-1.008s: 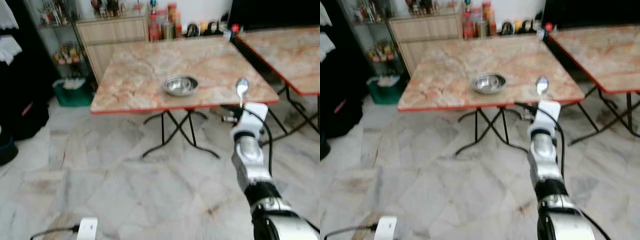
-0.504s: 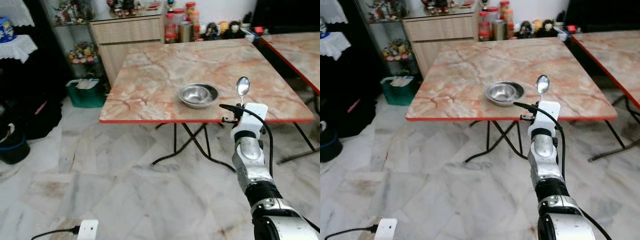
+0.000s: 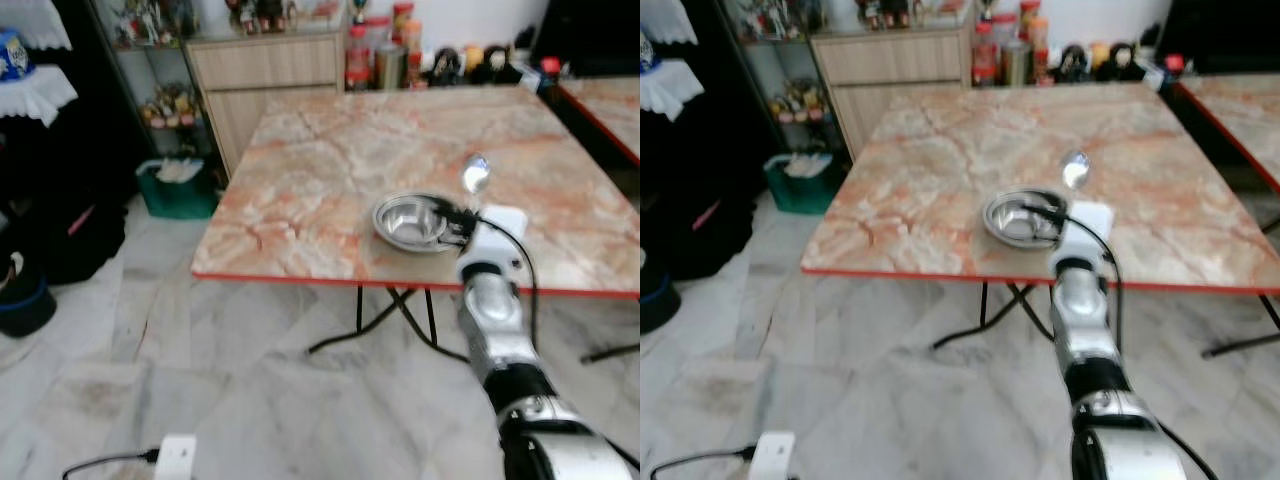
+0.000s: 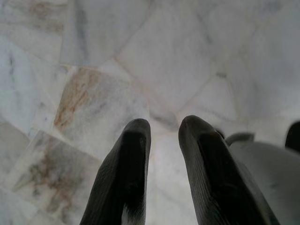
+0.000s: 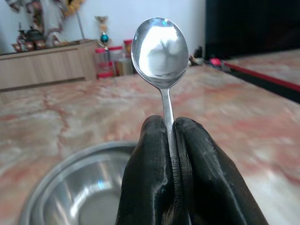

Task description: Setting the table

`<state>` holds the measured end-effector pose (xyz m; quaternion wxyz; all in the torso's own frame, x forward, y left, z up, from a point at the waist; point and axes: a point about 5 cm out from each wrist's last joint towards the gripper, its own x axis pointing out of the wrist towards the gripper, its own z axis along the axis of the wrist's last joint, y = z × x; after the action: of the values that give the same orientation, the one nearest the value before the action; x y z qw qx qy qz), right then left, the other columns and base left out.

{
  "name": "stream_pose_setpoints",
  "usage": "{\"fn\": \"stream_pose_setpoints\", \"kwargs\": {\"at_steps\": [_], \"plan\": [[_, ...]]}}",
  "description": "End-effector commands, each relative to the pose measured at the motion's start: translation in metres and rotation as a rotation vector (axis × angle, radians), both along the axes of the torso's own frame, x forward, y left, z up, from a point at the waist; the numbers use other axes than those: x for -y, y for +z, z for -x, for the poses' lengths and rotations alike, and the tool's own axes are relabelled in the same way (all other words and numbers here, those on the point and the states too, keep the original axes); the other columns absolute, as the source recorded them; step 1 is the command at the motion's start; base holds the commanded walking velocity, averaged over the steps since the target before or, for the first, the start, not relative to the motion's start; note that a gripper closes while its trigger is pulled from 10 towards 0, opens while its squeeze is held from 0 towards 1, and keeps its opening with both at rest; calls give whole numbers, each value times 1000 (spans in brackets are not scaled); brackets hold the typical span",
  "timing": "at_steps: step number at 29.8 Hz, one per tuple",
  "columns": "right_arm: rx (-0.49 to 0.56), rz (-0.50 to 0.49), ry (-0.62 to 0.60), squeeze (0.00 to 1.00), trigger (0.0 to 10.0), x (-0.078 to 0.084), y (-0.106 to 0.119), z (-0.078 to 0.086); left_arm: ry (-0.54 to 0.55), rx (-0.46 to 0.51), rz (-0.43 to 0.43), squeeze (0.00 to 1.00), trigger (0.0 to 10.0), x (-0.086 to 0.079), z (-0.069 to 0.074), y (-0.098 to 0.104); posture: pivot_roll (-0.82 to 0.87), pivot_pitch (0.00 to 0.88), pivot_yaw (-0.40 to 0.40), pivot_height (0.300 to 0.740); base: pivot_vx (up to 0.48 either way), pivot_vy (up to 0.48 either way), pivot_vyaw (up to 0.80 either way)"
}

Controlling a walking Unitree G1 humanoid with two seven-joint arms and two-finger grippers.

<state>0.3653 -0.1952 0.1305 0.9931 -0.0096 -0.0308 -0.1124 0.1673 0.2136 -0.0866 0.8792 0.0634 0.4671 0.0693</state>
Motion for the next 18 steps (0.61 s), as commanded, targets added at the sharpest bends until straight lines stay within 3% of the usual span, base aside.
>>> {"fn": "stream_pose_setpoints", "kwargs": {"at_steps": [1, 10, 18], "plan": [[28, -8, 40, 0, 10000, -15, 8, -4, 0, -11, -30, 0, 10000, -10, 4, 0, 63, 0, 46, 740, 446, 0, 0], [27, -9, 41, 0, 10000, -15, 8, -5, -7, -4, -29, 0, 10000, -9, 3, 1, 65, 0, 46, 740, 0, 0, 0], [15, 19, 53, 0, 10000, -17, 7, -5, -25, -5, -44, 0, 10000, -9, 2, 1, 65, 0, 46, 740, 0, -329, 0]]}}
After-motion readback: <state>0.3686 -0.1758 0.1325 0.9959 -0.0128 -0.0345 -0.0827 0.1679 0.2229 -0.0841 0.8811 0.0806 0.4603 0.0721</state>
